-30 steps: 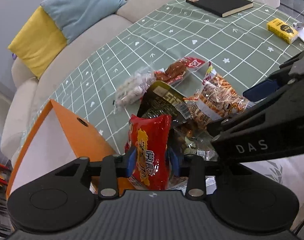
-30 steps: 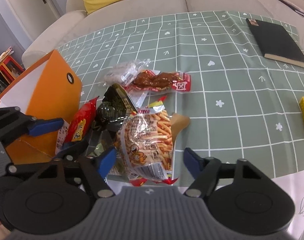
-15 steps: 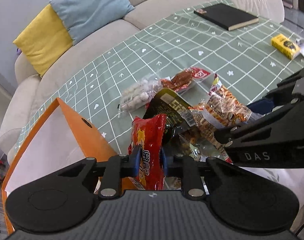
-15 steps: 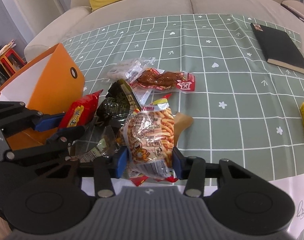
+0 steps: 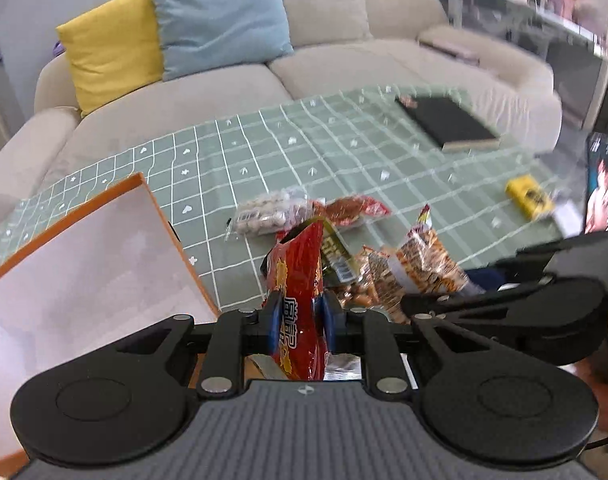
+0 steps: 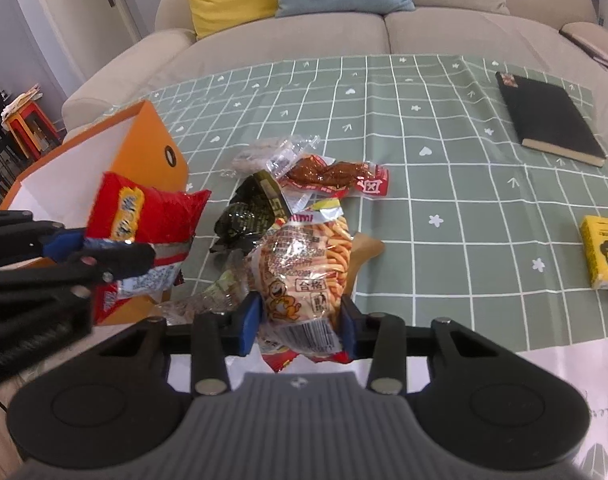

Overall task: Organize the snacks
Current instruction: 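Grasp the red chip bag with the left tool while the right tool grasps the peanut stick bag, then lower both bags into the orange box and open both tools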

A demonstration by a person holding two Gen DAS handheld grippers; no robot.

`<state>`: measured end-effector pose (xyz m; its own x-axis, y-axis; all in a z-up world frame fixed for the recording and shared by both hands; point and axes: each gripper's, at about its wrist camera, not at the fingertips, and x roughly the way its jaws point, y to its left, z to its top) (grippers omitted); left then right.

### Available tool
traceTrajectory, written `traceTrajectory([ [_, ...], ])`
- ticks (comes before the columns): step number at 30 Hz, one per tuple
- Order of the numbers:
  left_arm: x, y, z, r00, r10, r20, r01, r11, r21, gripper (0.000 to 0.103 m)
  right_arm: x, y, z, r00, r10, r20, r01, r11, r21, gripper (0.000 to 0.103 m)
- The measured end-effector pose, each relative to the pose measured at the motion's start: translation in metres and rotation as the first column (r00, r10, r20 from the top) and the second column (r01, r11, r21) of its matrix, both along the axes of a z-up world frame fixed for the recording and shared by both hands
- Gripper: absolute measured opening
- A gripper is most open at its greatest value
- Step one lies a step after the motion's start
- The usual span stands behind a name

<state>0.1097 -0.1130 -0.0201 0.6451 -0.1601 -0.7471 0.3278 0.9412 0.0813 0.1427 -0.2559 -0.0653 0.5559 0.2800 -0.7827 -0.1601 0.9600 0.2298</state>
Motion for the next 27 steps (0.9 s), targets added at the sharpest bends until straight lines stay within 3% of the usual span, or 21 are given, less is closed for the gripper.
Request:
traceTrajectory([
  [12, -0.027, 0.06, 0.062, 0.992, 0.088, 0.087, -0.065, 0.969, -0.239, 0.022, -0.022, 0.025, 0.063, 0.99, 0.029, 0.139, -0.036, 0.998, 0.05, 0.035],
  [18, -0.03, 0.102, 0.087, 0.972, 0.185, 0.146, -0.136, 0.946, -0.294, 0.022, -0.02, 0.062, 0.1, 0.97, 0.112, 0.214, -0.13, 0.989, 0.069, 0.034],
  [22, -0.028, 0.129, 0.094, 0.952, 0.253, 0.173, -0.197, 0.937, -0.288, 0.022, -0.013, 0.095, 0.115, 0.955, 0.184, 0.234, -0.205, 0.976, 0.069, 0.034],
  [27, -0.021, 0.165, 0.086, 0.934, 0.333, 0.127, -0.291, 0.919, -0.266, 0.022, -0.004, 0.144, 0.12, 0.93, 0.281, 0.237, -0.293, 0.956, 0.015, 0.034],
])
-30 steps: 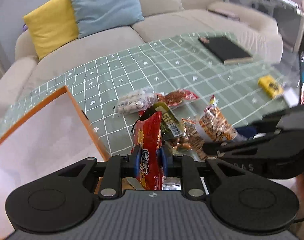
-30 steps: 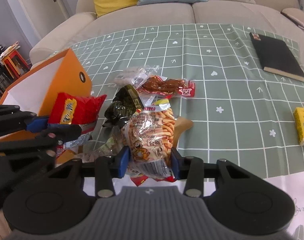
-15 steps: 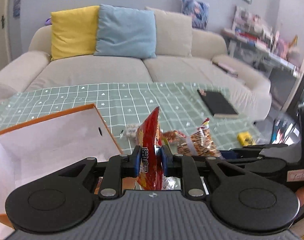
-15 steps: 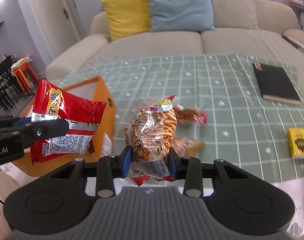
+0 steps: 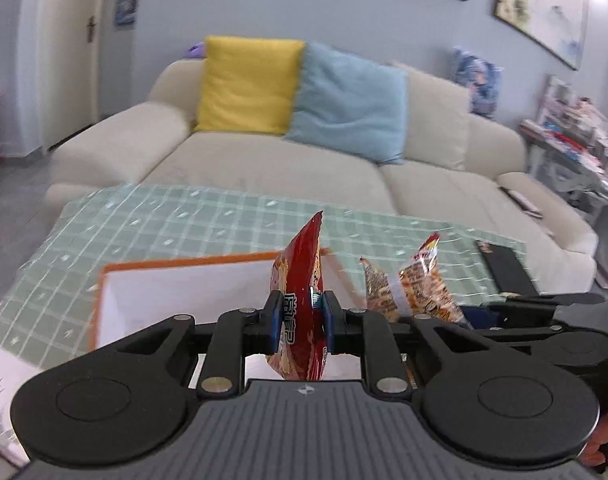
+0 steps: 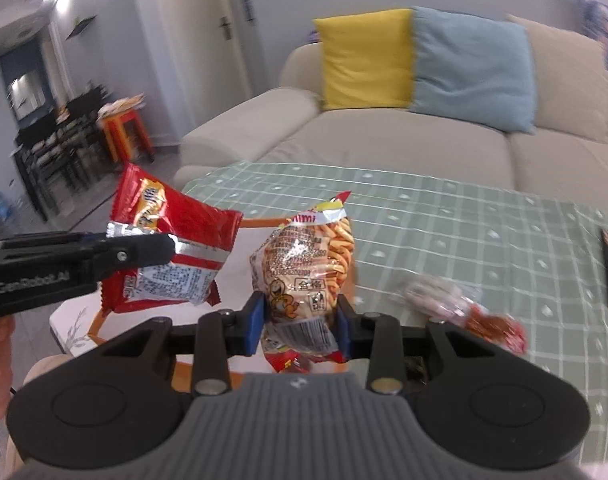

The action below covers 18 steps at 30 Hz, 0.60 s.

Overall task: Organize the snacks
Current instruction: 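Lower both bags into the orange box and open both tools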

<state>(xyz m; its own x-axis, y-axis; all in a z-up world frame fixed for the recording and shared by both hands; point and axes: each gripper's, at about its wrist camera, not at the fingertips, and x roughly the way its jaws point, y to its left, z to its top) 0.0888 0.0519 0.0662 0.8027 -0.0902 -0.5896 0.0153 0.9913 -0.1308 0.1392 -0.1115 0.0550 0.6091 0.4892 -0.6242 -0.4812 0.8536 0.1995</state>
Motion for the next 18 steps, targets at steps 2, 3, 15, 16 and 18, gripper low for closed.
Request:
traceTrajectory([
  [2, 0.003, 0.013, -0.007, 0.999, 0.038, -0.016, -0.038, 0.999, 0.024, 0.022, 0.006, 0.021, -0.004, 0.999, 0.03, -0.012, -0.031, 0.999, -0.024, 0.034],
  [3, 0.002, 0.02, -0.011, 0.998, 0.052, -0.021, -0.051, 0.998, 0.036, 0.022, 0.008, 0.03, -0.007, 0.999, 0.046, -0.024, -0.047, 0.998, -0.032, 0.033],
  [15, 0.025, 0.06, -0.072, 0.97, 0.099, -0.224, -0.083, 0.993, 0.078, 0.022, 0.059, 0.109, -0.077, 0.964, 0.171, -0.202, -0.217, 0.947, -0.236, 0.033],
  [16, 0.027, 0.062, -0.077, 0.965, 0.099, -0.241, -0.082, 0.993, 0.081, 0.022, 0.062, 0.114, -0.081, 0.961, 0.176, -0.212, -0.228, 0.941, -0.251, 0.033],
  [18, 0.029, 0.064, -0.085, 0.957, 0.107, -0.269, -0.083, 0.992, 0.097, 0.022, 0.064, 0.119, -0.089, 0.956, 0.18, -0.231, -0.241, 0.932, -0.271, 0.033],
])
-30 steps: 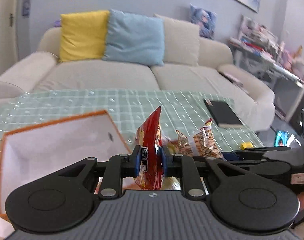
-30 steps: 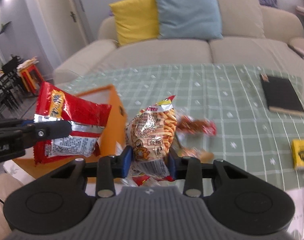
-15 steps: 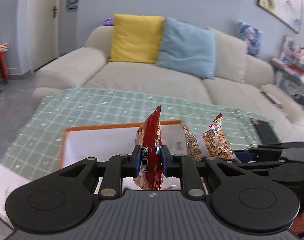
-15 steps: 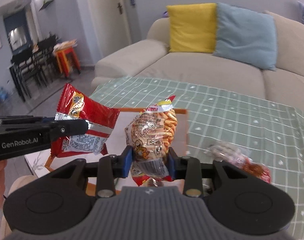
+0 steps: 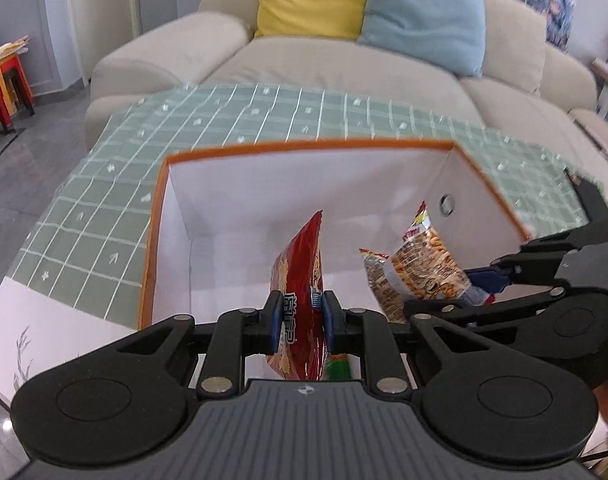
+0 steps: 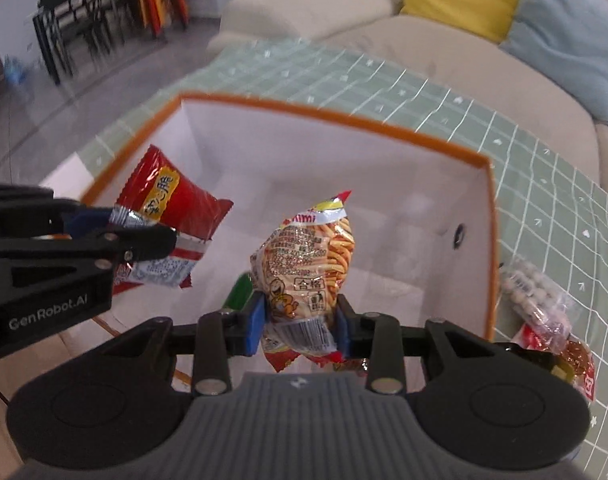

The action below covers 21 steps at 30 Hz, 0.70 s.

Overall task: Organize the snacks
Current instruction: 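Lower both bags into the orange box and open both tools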

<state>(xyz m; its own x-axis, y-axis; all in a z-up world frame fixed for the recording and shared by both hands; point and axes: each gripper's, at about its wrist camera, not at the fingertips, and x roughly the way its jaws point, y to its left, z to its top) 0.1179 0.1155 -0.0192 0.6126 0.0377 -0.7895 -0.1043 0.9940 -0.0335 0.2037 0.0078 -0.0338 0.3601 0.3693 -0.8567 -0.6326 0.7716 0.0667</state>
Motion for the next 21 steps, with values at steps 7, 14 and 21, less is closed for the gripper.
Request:
traceTrajectory([
  [7, 0.007, 0.002, -0.018, 0.998, 0.018, -0.066, -0.017, 1.0, 0.009, 0.022, 0.011, 0.016, -0.019, 0.999, -0.001, -0.047, -0.002, 0.999, -0.055, 0.033],
  [14, 0.008, -0.011, -0.021, 0.997, -0.028, -0.072, 0.031, 0.998, 0.046, 0.024, 0.01, 0.018, -0.028, 0.996, -0.033, -0.086, 0.027, 0.997, -0.072, 0.034],
  [21, 0.009, -0.007, -0.02, 0.997, -0.027, -0.067, 0.026, 1.0, -0.012, 0.029, 0.013, 0.015, -0.024, 0.999, -0.021, -0.046, 0.017, 0.997, -0.075, 0.042],
])
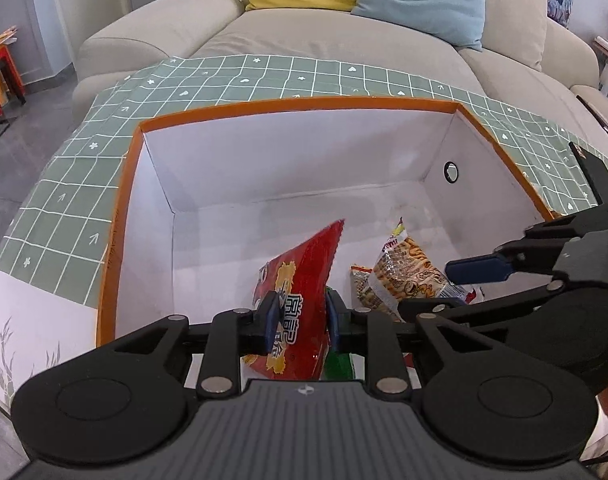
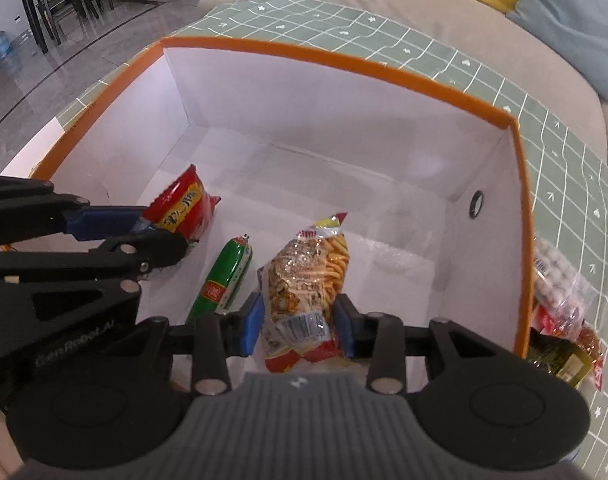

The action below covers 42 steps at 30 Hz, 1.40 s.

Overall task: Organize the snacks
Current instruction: 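Lower both bags into the orange box and open both tools, then move both tools back over the remaining snacks on the table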

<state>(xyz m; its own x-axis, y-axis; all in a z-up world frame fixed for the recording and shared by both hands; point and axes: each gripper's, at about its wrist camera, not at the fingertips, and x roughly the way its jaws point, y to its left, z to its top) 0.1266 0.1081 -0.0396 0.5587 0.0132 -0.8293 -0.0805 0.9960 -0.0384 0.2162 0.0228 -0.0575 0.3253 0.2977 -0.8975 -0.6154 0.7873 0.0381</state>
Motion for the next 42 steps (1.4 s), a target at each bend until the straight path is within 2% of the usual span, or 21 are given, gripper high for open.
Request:
traceTrajectory([
  [4, -0.002, 0.001, 0.006, 1.0, 0.0, 0.007, 0.0, 1.0, -0.014, 0.04, -0.004, -0.004, 0.006, 0.999, 0.004, 0.035, -0.004, 1.0, -0.008, 0.044],
  [11, -0.011, -0.004, 0.031, 0.998, -0.004, 0.069, 0.005, 1.0, -0.01, 0.061, -0.017, -0.025, 0.032, 0.991, -0.001, 0.135, 0.0, 1.0, 0.01, 0.06],
  [16, -0.022, -0.009, 0.053, 0.988, 0.023, 0.154, -0.02, 1.0, -0.022, 0.069, -0.028, -0.051, 0.058, 0.981, -0.055, 0.186, 0.04, 0.995, 0.087, 0.07],
  [19, -0.027, -0.014, 0.065, 0.976, 0.034, 0.214, -0.026, 0.999, -0.039, 0.069, -0.038, -0.069, 0.075, 0.969, -0.096, 0.229, 0.064, 0.987, 0.147, 0.074],
  [26, -0.041, -0.039, 0.085, 0.937, 0.01, 0.349, 0.011, 0.998, -0.059, 0.073, -0.062, -0.122, 0.098, 0.93, -0.212, 0.3, 0.13, 0.954, 0.27, 0.082],
  [29, -0.044, -0.054, 0.087, 0.928, -0.03, 0.372, 0.057, 0.997, -0.061, 0.076, -0.07, -0.145, 0.099, 0.922, -0.246, 0.3, 0.155, 0.943, 0.296, 0.088],
  [35, -0.041, -0.097, 0.075, 0.929, -0.178, 0.325, 0.195, 0.981, -0.02, 0.077, -0.08, -0.195, 0.086, 0.898, -0.326, 0.296, 0.239, 0.926, 0.293, 0.09],
  [38, -0.039, -0.12, 0.067, 0.915, -0.28, 0.29, 0.294, 0.956, -0.005, 0.077, -0.083, -0.225, 0.074, 0.883, -0.377, 0.281, 0.296, 0.91, 0.29, 0.09],
  [42, -0.033, -0.15, 0.056, 0.876, -0.42, 0.236, 0.426, 0.904, 0.027, 0.076, -0.082, -0.266, 0.052, 0.861, -0.458, 0.222, 0.392, 0.875, 0.285, 0.09],
])
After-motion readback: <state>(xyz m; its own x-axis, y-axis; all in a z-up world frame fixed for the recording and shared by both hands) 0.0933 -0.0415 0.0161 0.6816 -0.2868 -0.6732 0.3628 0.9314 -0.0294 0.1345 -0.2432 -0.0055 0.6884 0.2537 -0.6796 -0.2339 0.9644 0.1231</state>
